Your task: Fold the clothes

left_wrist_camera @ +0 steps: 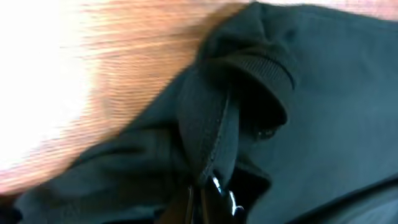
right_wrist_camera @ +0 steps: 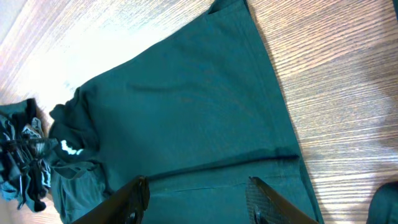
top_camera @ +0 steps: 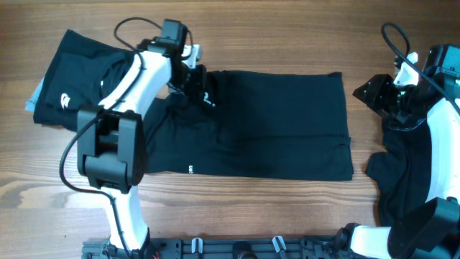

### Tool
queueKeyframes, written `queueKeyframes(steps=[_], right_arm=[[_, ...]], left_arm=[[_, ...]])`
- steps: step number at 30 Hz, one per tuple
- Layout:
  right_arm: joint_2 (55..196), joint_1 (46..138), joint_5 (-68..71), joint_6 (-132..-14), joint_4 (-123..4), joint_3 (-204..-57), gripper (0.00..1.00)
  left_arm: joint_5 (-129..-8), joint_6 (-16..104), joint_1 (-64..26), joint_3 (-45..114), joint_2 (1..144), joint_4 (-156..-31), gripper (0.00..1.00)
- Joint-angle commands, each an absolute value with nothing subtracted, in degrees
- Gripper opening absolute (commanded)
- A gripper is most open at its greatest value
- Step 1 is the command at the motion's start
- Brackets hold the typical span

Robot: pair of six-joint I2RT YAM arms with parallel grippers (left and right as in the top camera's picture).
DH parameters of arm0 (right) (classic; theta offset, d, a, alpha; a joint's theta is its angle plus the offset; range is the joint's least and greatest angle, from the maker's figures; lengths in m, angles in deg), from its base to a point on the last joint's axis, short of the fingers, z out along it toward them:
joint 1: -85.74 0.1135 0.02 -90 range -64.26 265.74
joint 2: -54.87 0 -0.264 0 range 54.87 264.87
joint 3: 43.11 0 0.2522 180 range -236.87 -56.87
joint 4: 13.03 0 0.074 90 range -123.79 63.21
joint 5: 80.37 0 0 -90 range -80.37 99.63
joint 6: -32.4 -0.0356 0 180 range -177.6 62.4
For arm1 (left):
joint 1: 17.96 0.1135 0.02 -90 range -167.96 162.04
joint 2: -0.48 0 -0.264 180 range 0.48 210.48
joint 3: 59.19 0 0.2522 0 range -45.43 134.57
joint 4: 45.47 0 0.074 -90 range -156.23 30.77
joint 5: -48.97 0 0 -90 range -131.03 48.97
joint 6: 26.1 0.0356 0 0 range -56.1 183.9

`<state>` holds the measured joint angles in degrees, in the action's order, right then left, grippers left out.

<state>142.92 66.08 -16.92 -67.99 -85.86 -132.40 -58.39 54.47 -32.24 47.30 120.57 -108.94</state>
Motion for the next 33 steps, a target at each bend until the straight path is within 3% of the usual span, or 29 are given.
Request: queueKeyframes(steps=[1,3,8,11,23,29,32,33], right_arm=[[143.56,66.27,-16.83,-68.26,-85.55,-132.88,0.55],[143.56,66.27,-16.83,-68.28,-85.55,-132.88,0.55],[143.56,66.27,-16.83,-68.26,-85.4,-132.88,0.55],[143.56,66.27,-16.83,-68.26,-85.31,-132.88,0.55],[143.56,66.27,-16.85,-68.28,-85.29,-132.88,0.55],[143.56,66.27,-16.85,-68.28,-85.27,-132.88,0.55],[143.56,66.27,-16.83,-68.28,-85.29,-132.88,0.55],[143.56,66.27,-16.83,-68.28,-85.29,-132.88,0.55]], left_arm=[[-49.02,50.95,-35.59,47.15,119.31,-109.93,0.11],[-43.31,49.88,-36.02,47.17,119.28,-109.82,0.15],[-47.97,50.71,-35.96,48.09,118.65,-107.63,0.22],[-53.58,51.25,-36.4,48.06,118.71,-106.17,0.14],[-55.44,51.47,-42.08,47.89,118.76,-105.21,0.06],[-54.83,51.49,-40.0,48.5,115.52,-109.71,0.11],[-48.84,51.49,-37.82,48.5,112.2,-109.86,0.24],[-47.55,51.8,-36.99,48.5,112.0,-109.62,0.33]])
